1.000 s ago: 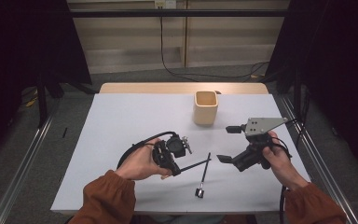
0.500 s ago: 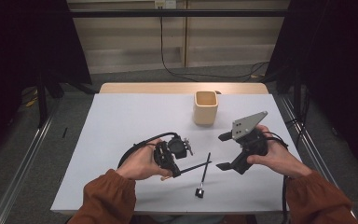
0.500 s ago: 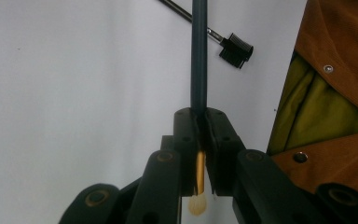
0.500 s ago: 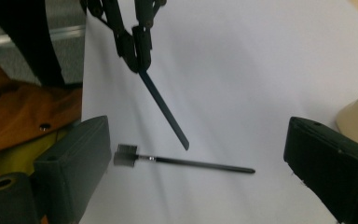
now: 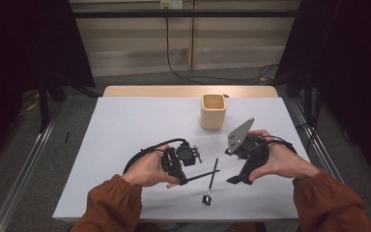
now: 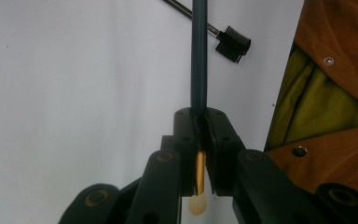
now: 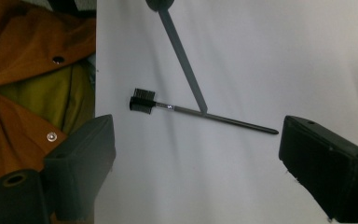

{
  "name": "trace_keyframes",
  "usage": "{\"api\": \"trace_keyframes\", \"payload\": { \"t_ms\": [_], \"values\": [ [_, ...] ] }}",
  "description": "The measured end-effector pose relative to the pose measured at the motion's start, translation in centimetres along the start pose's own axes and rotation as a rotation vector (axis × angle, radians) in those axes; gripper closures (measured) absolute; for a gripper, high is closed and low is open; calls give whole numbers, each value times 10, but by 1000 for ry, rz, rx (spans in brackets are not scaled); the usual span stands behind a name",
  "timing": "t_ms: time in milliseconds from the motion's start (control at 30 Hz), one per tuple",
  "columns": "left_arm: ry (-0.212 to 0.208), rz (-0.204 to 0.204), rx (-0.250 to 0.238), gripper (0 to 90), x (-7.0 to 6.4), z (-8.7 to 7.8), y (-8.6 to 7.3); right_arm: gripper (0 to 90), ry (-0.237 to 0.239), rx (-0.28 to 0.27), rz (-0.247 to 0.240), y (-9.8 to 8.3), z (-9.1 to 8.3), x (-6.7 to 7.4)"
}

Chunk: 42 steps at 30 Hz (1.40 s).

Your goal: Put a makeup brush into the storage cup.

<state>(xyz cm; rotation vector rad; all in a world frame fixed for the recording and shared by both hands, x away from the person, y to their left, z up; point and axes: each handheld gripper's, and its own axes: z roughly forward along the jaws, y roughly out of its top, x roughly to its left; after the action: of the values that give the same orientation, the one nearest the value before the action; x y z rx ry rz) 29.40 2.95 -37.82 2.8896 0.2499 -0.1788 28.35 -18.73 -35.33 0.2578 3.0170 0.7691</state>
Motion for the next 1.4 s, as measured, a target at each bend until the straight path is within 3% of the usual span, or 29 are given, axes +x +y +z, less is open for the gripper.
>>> {"api": "trace_keyframes", "payload": {
  "t_ms": [33,67,167,300,433,600,667,867,967,1133,1167,1400],
  "values": [
    [-7,-17,-12,839,-1,1,0,141,12,32,3,1,1,1],
    [-4,-9,-5,839,-1,0,1,199,31,61,-1,2,3,1],
    [-8,3,7,838,-1,1,5,231,53,115,-7,5,9,-1],
    [-12,10,15,838,-2,3,8,282,63,169,-21,6,15,-4],
    [-19,12,21,838,-2,4,8,391,89,206,-24,9,20,-5],
    [-20,2,16,839,-5,6,10,391,89,209,-54,10,26,-5],
    [-24,20,28,839,-5,6,11,411,93,215,-67,11,28,-4],
    [-32,24,31,839,-6,6,12,550,103,198,-94,11,32,-4],
    [-18,31,16,840,-7,6,12,636,121,196,-89,11,35,-5],
    [-12,30,16,840,-9,4,12,706,139,203,-67,10,38,-6],
    [-10,24,14,839,-9,4,12,720,138,191,-81,10,40,-8],
    [-27,32,21,839,-9,7,13,757,150,202,-75,11,44,-8]
  ]
}}
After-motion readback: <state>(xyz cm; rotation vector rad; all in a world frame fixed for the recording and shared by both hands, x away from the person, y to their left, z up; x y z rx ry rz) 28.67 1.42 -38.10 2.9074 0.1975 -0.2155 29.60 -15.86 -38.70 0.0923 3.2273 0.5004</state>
